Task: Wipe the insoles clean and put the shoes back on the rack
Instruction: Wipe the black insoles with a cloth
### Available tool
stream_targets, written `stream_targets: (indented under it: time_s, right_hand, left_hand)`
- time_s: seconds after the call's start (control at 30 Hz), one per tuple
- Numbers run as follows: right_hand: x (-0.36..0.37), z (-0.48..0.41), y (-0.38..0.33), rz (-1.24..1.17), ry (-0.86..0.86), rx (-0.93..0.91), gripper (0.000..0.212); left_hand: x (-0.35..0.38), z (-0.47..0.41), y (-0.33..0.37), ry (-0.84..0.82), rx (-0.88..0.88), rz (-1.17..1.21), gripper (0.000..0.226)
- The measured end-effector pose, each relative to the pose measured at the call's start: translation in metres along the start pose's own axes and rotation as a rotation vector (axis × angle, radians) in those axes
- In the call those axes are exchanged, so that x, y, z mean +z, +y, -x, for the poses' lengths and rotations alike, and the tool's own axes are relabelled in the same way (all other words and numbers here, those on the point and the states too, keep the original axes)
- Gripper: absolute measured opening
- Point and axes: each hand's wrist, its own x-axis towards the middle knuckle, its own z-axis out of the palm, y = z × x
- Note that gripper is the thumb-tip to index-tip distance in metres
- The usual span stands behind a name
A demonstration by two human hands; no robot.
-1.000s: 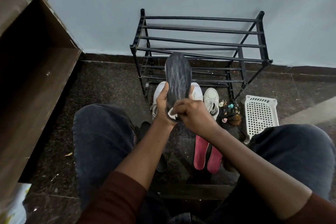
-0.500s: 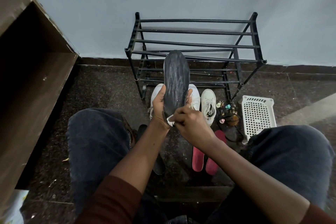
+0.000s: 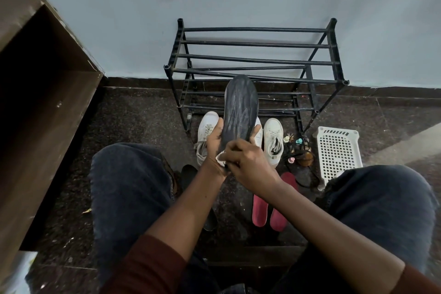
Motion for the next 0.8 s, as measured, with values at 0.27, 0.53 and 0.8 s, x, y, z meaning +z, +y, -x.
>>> stream_targets:
  time_s: [0.27, 0.53, 0.8]
  right_hand:
    - [0.006, -0.027, 0.021, 0.033, 0.085, 0.223, 0.018]
    - [0.013, -0.003, 0.008, 0.028, 0.022, 0.112, 0.019]
    - [0.016, -0.034, 0.030, 0.071, 0.185, 0.356, 0.018]
  left_hand:
    - [-0.010, -0.005, -0.013, 0.144, 0.010, -0.009, 0.042]
    - [-0.014, 0.006, -0.021, 0.103, -0.036, 0.076, 0.038]
    - [0.001, 0.003, -0.019, 0.233, -0.044, 0.169, 0.045]
